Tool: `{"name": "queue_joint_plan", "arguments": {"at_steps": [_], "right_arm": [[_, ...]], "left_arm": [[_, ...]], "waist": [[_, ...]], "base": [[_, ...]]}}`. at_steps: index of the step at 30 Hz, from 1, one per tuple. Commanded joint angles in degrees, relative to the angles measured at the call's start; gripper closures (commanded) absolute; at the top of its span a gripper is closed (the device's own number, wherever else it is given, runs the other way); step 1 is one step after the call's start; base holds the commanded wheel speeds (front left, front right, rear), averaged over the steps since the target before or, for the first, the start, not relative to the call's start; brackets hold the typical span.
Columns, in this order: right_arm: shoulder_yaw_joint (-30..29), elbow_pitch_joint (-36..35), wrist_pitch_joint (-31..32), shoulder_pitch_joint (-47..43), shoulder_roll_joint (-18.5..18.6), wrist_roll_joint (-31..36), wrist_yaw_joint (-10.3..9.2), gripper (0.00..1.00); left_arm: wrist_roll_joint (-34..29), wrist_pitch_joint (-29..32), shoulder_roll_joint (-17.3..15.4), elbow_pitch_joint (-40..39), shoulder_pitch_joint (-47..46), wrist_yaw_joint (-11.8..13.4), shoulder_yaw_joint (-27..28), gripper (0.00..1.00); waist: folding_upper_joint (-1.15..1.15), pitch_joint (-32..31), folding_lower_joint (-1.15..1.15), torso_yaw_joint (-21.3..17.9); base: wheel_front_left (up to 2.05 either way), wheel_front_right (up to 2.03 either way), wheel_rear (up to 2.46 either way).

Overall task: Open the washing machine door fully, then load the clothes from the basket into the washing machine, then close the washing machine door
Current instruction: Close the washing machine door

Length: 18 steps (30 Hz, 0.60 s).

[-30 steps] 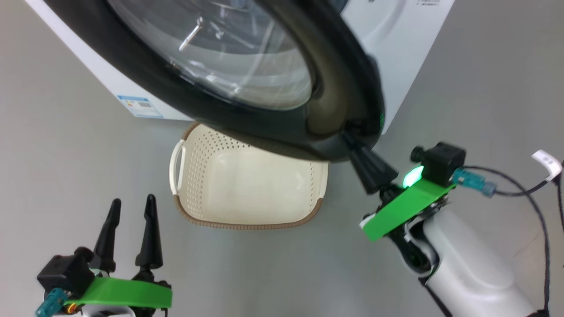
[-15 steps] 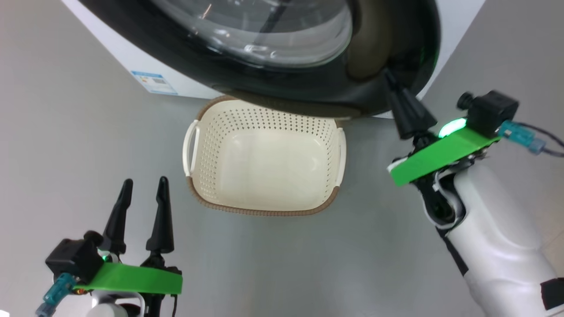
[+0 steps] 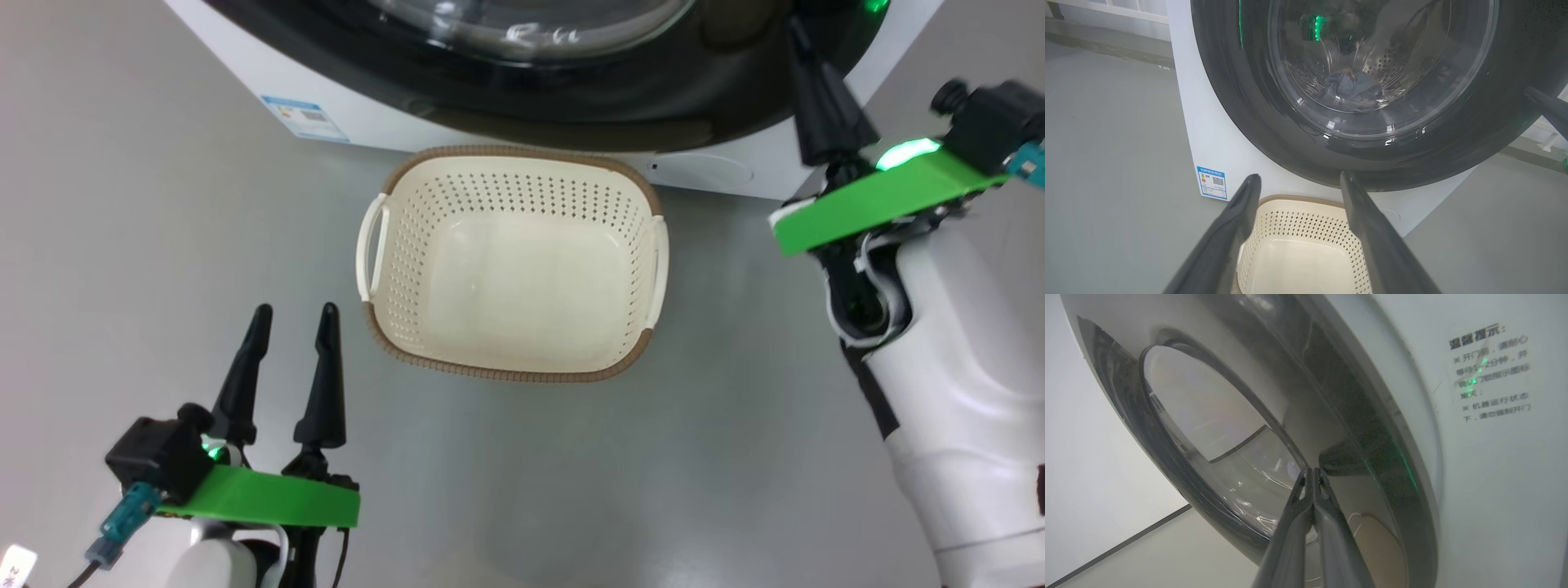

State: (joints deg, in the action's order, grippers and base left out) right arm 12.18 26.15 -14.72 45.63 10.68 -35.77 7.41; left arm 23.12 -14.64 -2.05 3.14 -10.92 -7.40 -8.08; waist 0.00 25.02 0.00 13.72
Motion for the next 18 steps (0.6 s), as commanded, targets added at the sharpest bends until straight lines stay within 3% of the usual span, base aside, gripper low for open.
{"name": "queue_joint_plan", "arguments": {"at_steps": [1,18], "right_arm": [[-0.08,-1.05,-0.28,1.32,-0.78,0.72,0.08,1.00],[-4.42,0.25,-0.28,6.38,-0.51,1.48,0.08,1.00]], "left_arm": [[0.46,-0.36,-0.83,-1.47,-1.07,-0.09,1.58,0.00],[0.74,-0.36,-0.83,-1.87,-3.25,-0.09,-0.42,0.00]], "waist": [[0.00,0.56,0.00,0.53],[0.00,2.55,0.00,2.18]], "base": [[0.00,0.00,0.00],[0.00,0.00,0.00]]}}
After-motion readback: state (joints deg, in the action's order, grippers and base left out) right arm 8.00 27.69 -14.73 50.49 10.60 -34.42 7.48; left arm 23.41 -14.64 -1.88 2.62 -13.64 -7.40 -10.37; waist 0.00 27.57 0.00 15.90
